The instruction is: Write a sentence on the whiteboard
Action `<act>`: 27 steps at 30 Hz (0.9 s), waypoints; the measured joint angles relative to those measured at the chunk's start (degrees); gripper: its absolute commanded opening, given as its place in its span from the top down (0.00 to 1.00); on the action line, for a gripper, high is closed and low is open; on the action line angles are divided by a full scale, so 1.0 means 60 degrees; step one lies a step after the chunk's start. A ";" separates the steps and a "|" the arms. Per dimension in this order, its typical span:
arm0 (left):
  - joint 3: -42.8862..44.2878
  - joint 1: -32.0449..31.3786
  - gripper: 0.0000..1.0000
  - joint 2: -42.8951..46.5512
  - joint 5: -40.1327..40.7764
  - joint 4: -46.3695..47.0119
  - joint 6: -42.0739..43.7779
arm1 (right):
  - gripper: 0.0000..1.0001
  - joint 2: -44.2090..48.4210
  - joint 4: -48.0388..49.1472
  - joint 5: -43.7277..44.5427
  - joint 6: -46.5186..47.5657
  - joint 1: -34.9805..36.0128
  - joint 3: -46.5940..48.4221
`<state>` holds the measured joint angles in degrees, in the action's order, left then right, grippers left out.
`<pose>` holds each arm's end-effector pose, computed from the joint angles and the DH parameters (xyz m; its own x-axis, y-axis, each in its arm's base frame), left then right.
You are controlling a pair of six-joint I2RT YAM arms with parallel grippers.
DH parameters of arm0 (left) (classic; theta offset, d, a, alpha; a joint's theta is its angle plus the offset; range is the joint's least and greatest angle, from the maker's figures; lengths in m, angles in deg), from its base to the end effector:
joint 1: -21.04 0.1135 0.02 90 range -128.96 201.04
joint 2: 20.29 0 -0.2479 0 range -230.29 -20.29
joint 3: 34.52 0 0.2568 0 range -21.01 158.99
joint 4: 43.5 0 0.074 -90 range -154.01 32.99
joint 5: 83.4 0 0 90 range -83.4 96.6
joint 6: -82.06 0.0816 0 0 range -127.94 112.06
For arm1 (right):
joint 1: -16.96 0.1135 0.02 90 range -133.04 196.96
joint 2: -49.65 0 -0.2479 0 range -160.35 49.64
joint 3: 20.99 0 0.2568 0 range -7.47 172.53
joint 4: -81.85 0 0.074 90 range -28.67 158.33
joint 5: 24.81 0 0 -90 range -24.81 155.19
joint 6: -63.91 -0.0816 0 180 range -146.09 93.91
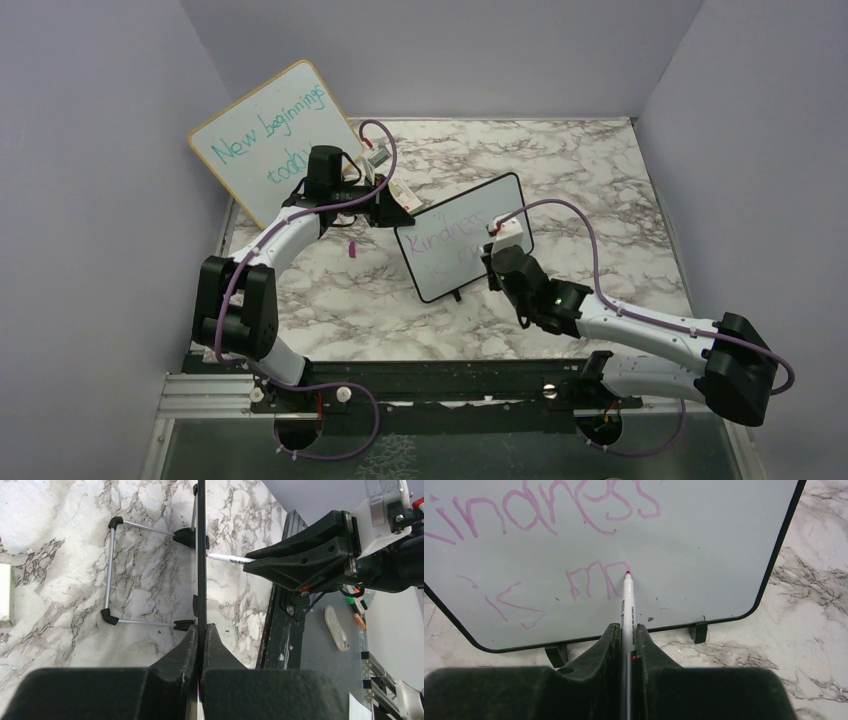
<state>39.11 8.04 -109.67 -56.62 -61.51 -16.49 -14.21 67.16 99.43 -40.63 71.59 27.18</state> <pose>0.3310 -0.1512 0.2301 -0.6580 0.0832 -0.7484 0.7349 0.2876 -0.6142 0.1995 0.2018 0.1951 -0.3821 -0.1797 -0.9065 -0.3070 0.9499 -0.0589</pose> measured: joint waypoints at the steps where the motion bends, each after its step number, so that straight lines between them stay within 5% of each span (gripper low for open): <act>1: 0.0000 0.0000 1.00 0.0000 0.0000 0.0000 0.0000 | 1.00 0.0000 -0.0066 -0.0018 -0.0051 0.0000 0.0000; 27: 0.0000 0.0000 1.00 0.0000 0.0000 0.0000 0.0000 | 1.00 0.0175 -0.0943 -0.0386 -0.0619 0.0000 -0.0102</act>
<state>39.11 8.04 -109.67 -56.62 -61.51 -16.49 -13.16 61.50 97.12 -44.35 71.59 26.57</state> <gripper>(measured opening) 0.019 0.164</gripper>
